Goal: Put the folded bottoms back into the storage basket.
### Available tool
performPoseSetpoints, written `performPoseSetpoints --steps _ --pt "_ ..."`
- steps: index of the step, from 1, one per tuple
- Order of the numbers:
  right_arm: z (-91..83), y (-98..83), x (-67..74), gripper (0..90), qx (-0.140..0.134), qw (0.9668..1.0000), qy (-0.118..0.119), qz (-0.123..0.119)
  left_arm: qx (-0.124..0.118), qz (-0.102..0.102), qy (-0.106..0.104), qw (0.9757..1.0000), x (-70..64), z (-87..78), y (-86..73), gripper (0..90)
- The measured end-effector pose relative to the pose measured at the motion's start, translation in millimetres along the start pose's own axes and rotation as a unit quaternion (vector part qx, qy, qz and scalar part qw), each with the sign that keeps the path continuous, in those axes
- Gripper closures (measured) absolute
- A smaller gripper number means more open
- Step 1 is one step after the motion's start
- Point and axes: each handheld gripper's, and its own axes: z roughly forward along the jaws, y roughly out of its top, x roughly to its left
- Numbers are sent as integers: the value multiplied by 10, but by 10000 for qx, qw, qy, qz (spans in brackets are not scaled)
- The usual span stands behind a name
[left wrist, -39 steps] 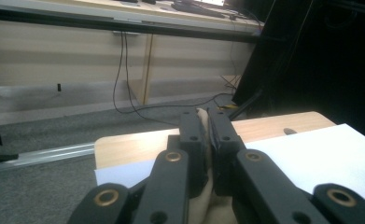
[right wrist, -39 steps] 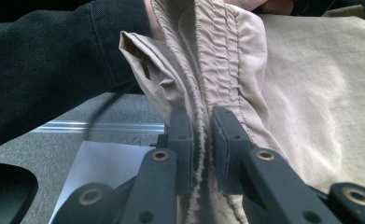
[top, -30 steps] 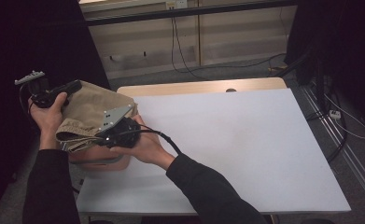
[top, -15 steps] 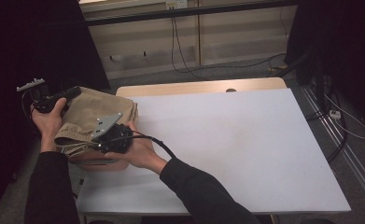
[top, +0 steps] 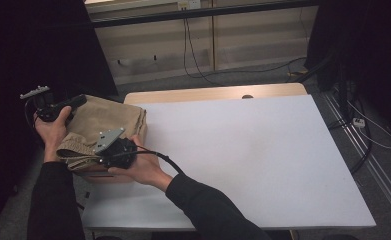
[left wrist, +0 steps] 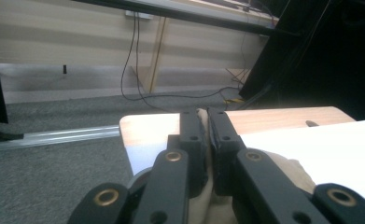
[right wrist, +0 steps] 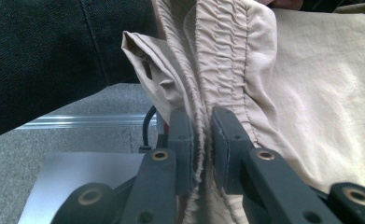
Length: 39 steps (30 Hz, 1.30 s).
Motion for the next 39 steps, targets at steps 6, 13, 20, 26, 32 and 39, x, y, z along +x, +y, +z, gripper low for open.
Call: performPoseSetpoints --steps 6,13,20,26,32,39 --pt "82 -18 12 786 27 10000 -32 48 121 23 33 9999 77 50 -51 864" --pt "144 -62 -15 785 102 9999 -31 106 115 -27 27 9999 152 95 -137 864" --pt "201 -119 -44 784 136 9996 -17 254 149 -43 7 9999 194 157 -192 864" --pt "225 -157 -65 783 197 9994 3 296 228 -43 29 9997 198 210 -221 864" --pt "255 -189 -66 781 234 9991 32 343 298 3 21 9996 198 235 -227 863" --pt "302 -274 -31 776 319 9985 59 452 434 67 48 9990 161 315 -255 861"
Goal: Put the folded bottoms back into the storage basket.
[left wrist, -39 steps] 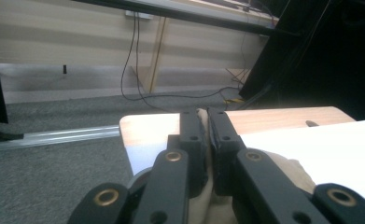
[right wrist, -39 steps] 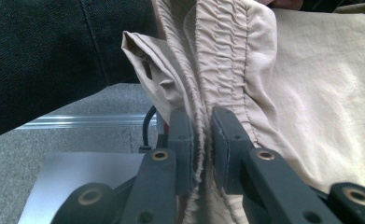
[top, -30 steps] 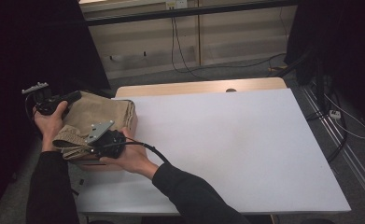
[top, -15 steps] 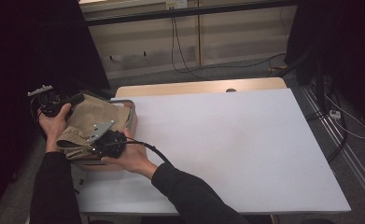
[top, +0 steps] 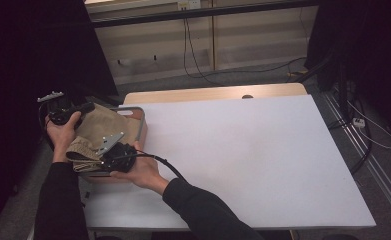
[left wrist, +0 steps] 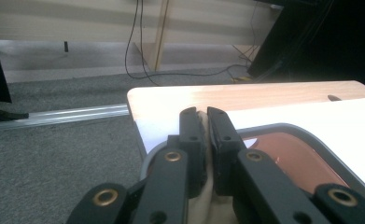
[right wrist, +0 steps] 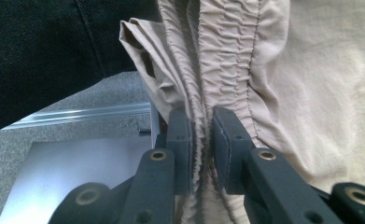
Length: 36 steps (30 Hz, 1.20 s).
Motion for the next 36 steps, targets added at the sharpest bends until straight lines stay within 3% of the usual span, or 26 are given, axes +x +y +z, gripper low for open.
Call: performPoseSetpoints --steps 11,20,23,30,36 --pt "36 -66 -80 769 137 9996 107 215 52 1 65 10000 5 69 -48 856" --pt "62 -80 -106 736 160 9991 170 357 101 131 171 9997 -13 87 -51 855" --pt "51 -76 -110 644 146 9989 185 396 143 86 167 9997 -13 82 -68 854" --pt "14 -98 -152 531 88 9984 192 516 170 75 253 9995 4 82 -96 842" --pt "-37 -94 -158 424 -50 9984 211 528 221 84 324 9992 20 92 -132 764"
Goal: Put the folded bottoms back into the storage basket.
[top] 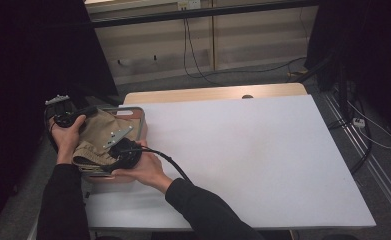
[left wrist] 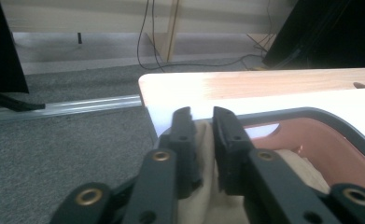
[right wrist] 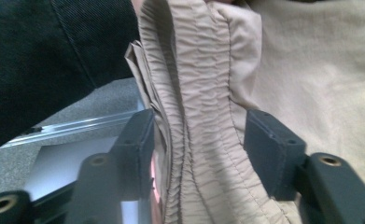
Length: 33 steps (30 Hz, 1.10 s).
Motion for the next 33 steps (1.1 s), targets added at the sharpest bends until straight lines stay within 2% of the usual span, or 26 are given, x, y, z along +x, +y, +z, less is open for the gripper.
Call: performPoseSetpoints --steps 2,4,5,7,8,11,13,14,15,17,19,22,24,25,28,29,30,31,33 --pt "-14 4 9 340 -6 10000 -90 -6 -7 -50 25 10000 2 -5 -8 747" --pt "-26 6 18 326 -20 9999 -100 -28 34 -34 79 10000 9 -18 -14 733" --pt "-33 5 21 305 -50 9999 -98 -14 75 -58 100 9999 14 -24 -17 698" --pt "-48 1 12 270 -85 9999 -110 -2 23 -83 117 9999 17 -40 -24 655" --pt "-61 -3 6 263 -127 9998 -140 29 0 -106 134 9999 17 -53 -28 641" --pt "-112 -18 -14 244 -242 9995 -171 60 -43 -123 216 9997 14 -99 -27 499" --pt "-143 -34 -29 231 -258 9994 -206 68 -48 -98 200 9997 10 -128 -39 474" --pt "-157 -43 -37 226 -269 9993 -226 85 -36 -118 243 9996 3 -137 -49 440" --pt "-173 -53 -46 225 -287 9993 -225 101 13 -55 294 9996 10 -159 -64 408" --pt "-218 -77 -52 219 -329 9990 -253 137 10 -45 341 9994 24 -194 -87 390" --pt "-260 -102 -55 216 -374 9989 -247 138 11 -74 472 9989 57 -253 -109 351" --pt "-311 -132 -58 213 -418 9986 -270 159 188 -144 491 9985 97 -332 -133 350" --pt "-336 -147 -64 213 -434 9986 -239 160 207 -159 548 9982 97 -375 -159 360" --pt "-347 -157 -68 209 -433 9986 -231 173 213 -171 494 9984 105 -401 -174 368" --pt "-378 -191 -90 204 -421 9986 -265 187 205 -194 361 9989 102 -451 -211 513" --pt "-387 -200 -91 202 -433 9985 -268 200 135 -241 330 9991 88 -461 -221 590" --pt "-395 -207 -93 200 -446 9984 -273 208 118 -179 194 9996 88 -478 -233 652" --pt "-409 -218 -94 201 -462 9983 -270 210 101 -175 103 9997 84 -471 -242 760" --pt "-425 -234 -91 200 -419 9986 -276 178 225 -105 24 9997 82 -465 -255 842"
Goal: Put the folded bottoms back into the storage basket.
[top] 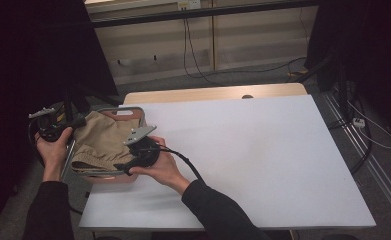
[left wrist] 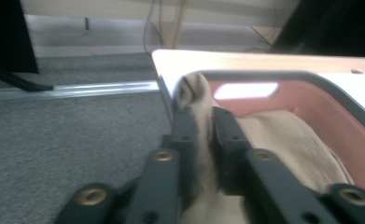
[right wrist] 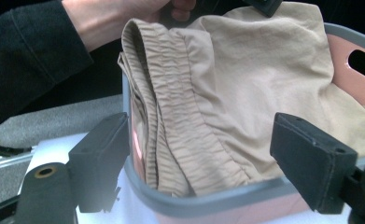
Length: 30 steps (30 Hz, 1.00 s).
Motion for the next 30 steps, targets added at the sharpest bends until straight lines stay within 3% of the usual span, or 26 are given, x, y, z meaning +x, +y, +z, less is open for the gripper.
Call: performPoseSetpoints --steps 2,10,13,21,27,30 --pt "-19 -10 0 199 26 10000 -11 4 -70 -53 -72 9999 -7 21 -7 881" --pt "-75 -26 -5 196 -10 10000 -10 15 120 64 -94 9999 -74 178 55 892" --pt "-85 -26 2 197 -13 10000 -9 10 150 12 -69 9999 -86 232 56 892" --pt "-128 -31 -30 193 -74 10000 -48 41 414 197 -112 9989 -176 279 61 892" --pt "-144 -56 -31 152 -60 9999 -103 56 317 192 -148 9992 -177 203 44 875" --pt "-154 -75 -38 127 -60 9999 -113 76 127 251 -186 9994 -213 141 25 764"
